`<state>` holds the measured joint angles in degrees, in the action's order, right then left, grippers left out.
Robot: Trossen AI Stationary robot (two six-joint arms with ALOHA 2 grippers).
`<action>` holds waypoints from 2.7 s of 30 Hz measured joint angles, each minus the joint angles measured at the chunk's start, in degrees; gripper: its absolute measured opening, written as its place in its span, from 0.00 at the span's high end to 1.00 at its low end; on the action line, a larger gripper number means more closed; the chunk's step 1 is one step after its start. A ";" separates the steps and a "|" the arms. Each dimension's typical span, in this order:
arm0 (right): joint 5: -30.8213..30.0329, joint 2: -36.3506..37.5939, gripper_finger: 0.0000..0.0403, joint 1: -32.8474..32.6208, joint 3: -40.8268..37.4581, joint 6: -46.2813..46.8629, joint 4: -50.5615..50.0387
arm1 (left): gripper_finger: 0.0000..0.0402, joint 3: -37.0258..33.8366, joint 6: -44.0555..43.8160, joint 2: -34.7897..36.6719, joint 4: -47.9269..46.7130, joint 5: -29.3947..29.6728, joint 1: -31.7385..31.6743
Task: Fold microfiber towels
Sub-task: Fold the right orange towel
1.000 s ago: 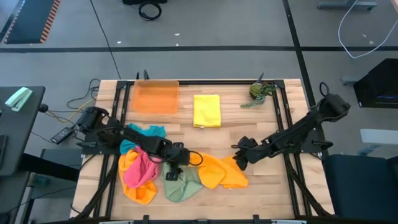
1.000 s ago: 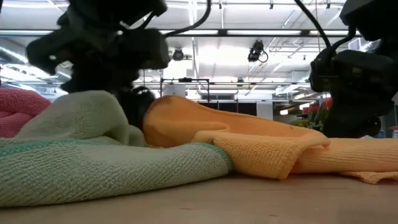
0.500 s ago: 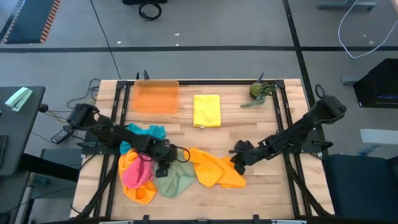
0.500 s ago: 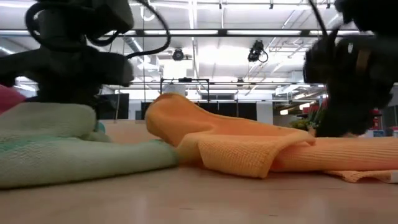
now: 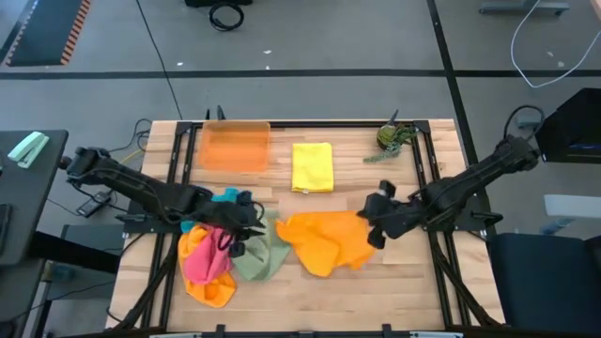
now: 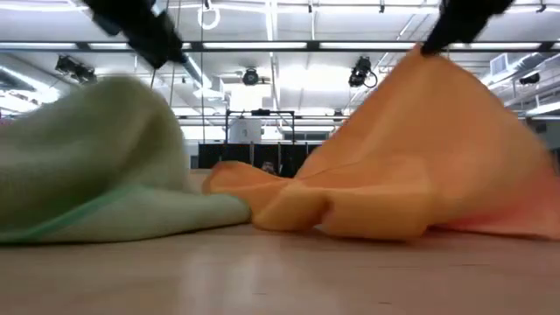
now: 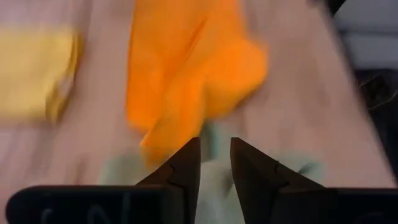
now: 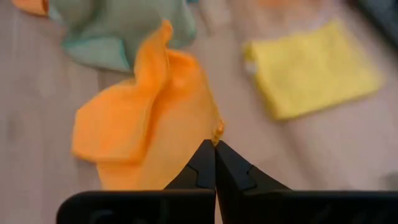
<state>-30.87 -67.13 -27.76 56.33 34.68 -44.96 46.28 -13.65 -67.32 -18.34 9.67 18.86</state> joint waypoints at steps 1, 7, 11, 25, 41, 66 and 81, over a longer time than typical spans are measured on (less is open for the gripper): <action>-1.53 0.16 0.99 -0.38 1.70 -2.48 -0.68 | 0.76 -0.05 1.91 0.03 2.95 0.35 -0.01; -3.19 0.77 1.00 -1.67 6.22 -7.99 -0.41 | 0.73 0.01 8.79 -3.57 20.94 4.98 -2.74; -1.50 -0.69 1.00 -1.78 6.15 -6.73 -2.66 | 0.69 0.04 13.28 -9.74 27.46 4.93 -6.14; 0.54 -4.33 1.00 -2.77 6.06 -6.19 -2.61 | 0.60 0.33 15.87 -31.97 41.52 -7.50 -20.86; -0.43 -1.13 1.00 -5.83 6.06 -7.16 -2.66 | 0.65 16.73 23.80 -44.20 30.03 -29.95 -25.45; -0.58 -1.04 1.00 -5.83 6.06 -7.16 -5.35 | 0.88 19.68 28.05 -47.69 16.74 -30.49 -27.04; -12.21 12.48 1.00 -5.74 13.03 -0.04 -26.32 | 0.99 33.93 31.23 -40.54 -3.70 -28.76 -26.52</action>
<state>-43.07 -54.65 -33.50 69.36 34.65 -71.28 80.21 17.58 -107.86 -22.04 -19.09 -7.66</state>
